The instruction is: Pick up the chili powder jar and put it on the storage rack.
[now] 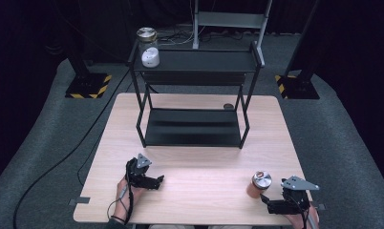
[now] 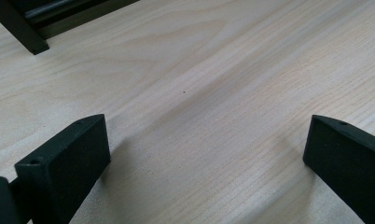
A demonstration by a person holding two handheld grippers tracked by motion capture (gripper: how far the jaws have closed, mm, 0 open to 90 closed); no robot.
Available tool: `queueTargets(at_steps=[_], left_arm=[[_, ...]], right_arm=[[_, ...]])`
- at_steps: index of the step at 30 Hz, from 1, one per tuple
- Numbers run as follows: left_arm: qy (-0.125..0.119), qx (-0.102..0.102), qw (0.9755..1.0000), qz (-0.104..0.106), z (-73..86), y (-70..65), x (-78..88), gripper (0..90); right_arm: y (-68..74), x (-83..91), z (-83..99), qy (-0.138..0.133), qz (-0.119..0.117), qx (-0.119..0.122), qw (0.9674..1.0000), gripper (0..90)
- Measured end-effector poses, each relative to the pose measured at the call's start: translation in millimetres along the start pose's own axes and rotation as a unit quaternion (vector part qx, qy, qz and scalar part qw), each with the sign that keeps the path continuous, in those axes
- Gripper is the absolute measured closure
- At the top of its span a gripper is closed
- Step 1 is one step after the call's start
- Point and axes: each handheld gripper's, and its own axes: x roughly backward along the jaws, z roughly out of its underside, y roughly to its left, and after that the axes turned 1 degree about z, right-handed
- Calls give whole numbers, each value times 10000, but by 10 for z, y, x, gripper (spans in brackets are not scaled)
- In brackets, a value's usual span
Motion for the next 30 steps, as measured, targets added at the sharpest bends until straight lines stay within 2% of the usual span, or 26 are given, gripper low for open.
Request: queueTargets(at_steps=[12, 15, 18, 19, 20, 23, 30], left_arm=[[0, -1, 10000, 0, 0, 0, 0, 0], [0, 0, 10000, 0, 0, 0, 0, 0], [0, 0, 10000, 0, 0, 0, 0, 0], [1, -1, 10000, 0, 0, 0, 0, 0], [0, -1, 10000, 0, 0, 0, 0, 0], [0, 0, 10000, 0, 0, 0, 0, 0], [2, -2, 10000, 0, 0, 0, 0, 0]], right_arm=[[112, -258, -67, 7, -273, 249, 9993, 0], [143, -302, -77, -12, -273, 295, 9992, 0], [181, -317, -59, -113, -159, 301, 9994, 0], [197, -315, -41, -178, -105, 311, 9993, 23], [196, -315, -29, -218, -96, 324, 9992, 81], [174, -327, -17, -228, -149, 345, 9990, 189], [165, -349, 33, -222, -99, 231, 9994, 263]])
